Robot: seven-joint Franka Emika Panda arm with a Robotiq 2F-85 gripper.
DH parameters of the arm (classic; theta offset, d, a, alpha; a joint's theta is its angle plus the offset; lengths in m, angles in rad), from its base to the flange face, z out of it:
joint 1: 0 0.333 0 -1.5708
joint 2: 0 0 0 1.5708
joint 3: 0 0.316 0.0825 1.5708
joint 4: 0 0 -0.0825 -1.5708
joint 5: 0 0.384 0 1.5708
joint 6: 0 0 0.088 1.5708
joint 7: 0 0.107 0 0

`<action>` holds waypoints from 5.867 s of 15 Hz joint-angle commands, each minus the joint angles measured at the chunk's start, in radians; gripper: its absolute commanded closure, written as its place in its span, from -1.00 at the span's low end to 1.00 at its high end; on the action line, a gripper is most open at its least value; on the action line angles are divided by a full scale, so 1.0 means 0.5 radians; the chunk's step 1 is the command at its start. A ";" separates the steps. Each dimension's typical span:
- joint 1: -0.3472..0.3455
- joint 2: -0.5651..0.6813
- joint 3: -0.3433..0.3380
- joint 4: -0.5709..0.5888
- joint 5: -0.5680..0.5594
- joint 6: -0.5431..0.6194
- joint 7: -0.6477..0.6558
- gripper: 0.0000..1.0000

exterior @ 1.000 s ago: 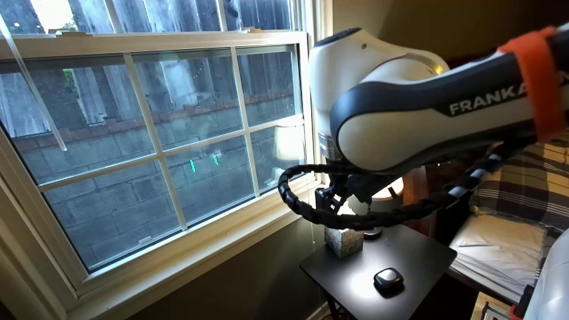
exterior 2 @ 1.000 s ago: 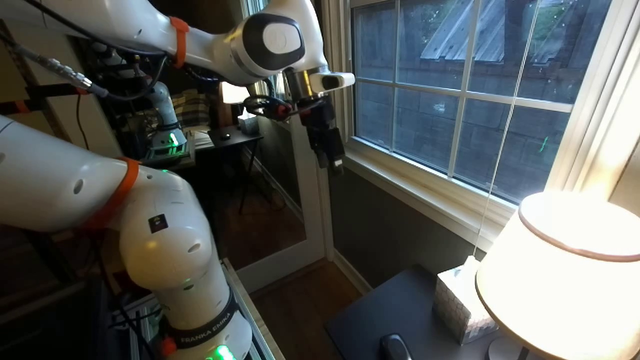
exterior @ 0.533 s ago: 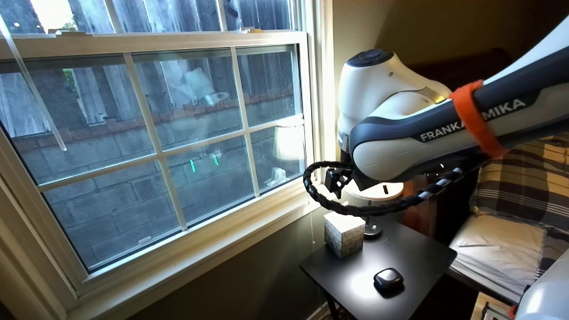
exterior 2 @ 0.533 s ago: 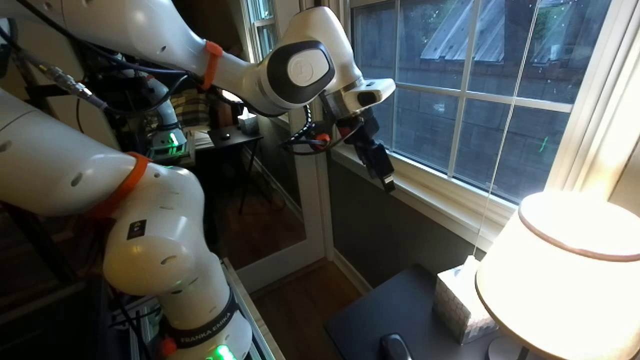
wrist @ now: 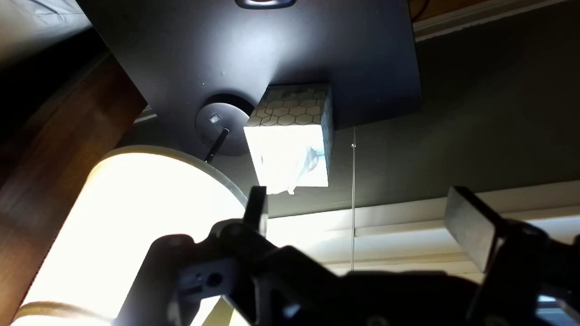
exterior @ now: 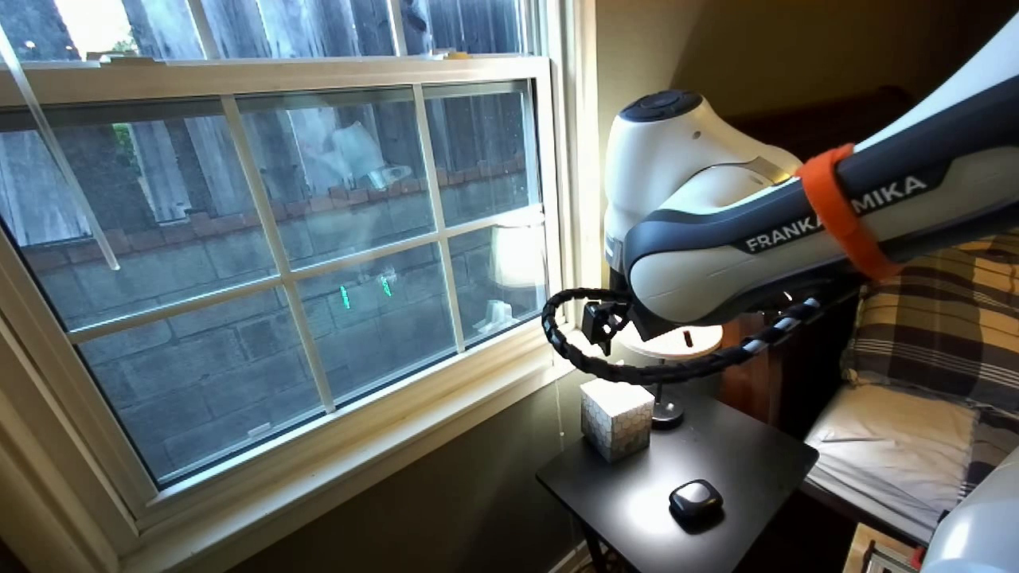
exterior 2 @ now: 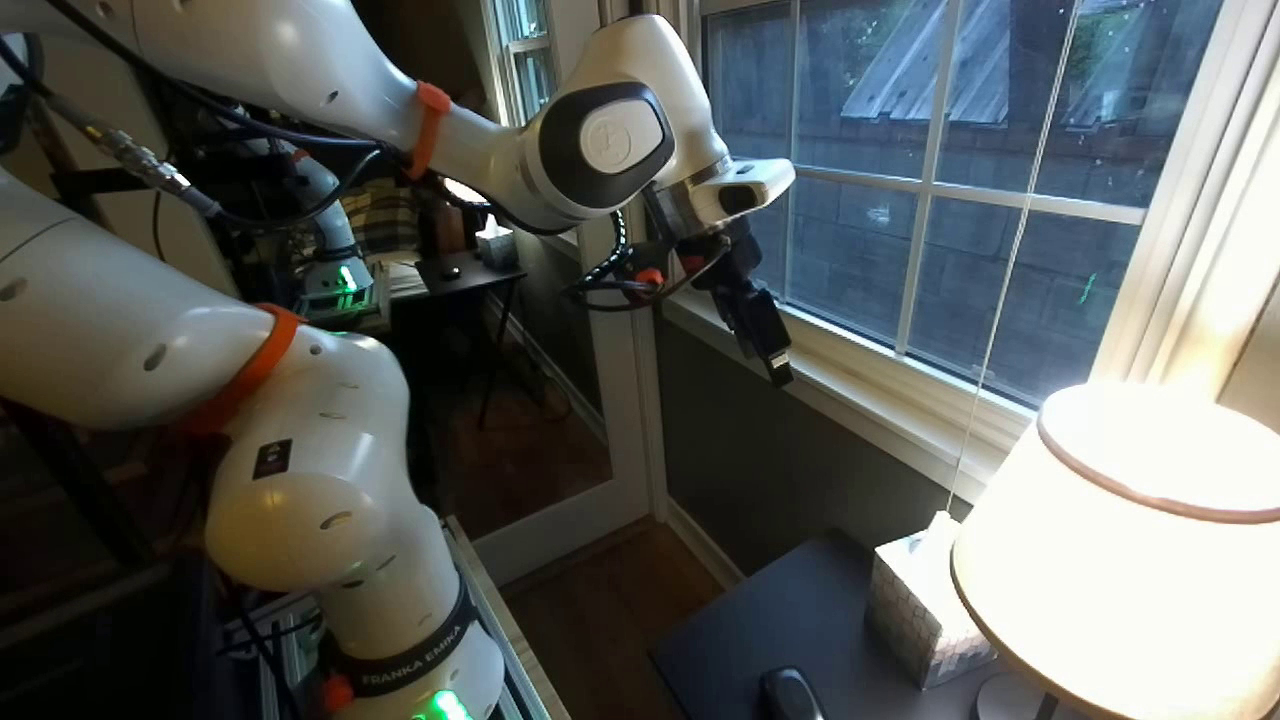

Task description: Turn off the lamp

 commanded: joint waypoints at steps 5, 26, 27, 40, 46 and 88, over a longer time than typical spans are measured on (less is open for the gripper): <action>-0.073 0.201 -0.015 0.010 -0.024 -0.019 0.055 -1.00; -0.705 1.159 -0.401 0.010 -1.347 1.064 0.608 -1.00; -0.759 1.140 -0.392 0.020 -1.506 1.085 0.696 -1.00; -0.876 1.142 -0.434 0.062 -2.092 1.164 1.047 -1.00; -0.946 1.426 -0.472 0.267 -2.455 1.243 1.348 -1.00; -1.391 2.722 -0.509 1.198 -2.630 2.159 0.907 -1.00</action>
